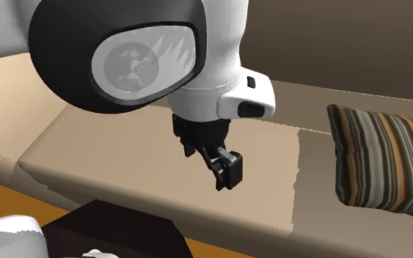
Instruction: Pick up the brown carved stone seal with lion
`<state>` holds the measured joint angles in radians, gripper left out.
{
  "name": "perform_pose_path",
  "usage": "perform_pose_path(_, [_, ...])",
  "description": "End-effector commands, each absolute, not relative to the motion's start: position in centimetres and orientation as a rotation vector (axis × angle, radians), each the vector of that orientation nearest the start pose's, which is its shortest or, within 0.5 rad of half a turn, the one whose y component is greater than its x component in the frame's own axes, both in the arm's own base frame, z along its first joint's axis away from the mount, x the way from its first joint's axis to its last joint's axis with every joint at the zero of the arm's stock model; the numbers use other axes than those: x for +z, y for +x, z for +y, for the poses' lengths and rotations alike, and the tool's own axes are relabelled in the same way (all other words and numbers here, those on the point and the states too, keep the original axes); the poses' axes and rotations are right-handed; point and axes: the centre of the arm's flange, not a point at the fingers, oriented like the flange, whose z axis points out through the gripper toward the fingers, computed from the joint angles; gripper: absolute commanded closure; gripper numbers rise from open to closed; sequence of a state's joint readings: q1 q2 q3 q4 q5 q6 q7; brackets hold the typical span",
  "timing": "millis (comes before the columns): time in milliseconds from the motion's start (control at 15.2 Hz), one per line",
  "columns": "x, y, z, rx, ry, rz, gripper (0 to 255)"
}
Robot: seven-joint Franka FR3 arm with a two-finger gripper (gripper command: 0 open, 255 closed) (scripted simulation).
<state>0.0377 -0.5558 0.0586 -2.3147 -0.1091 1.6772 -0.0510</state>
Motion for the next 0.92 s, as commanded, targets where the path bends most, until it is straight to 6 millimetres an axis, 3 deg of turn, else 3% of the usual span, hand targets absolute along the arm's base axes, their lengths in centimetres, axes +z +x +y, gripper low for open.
perform_pose_path(0, [52.9,39.4,3.6,0.122,-3.258,-0.340,0])
perform_pose_path(858, [45.8,51.4,12.2,0.077,-3.132,-0.885,0])
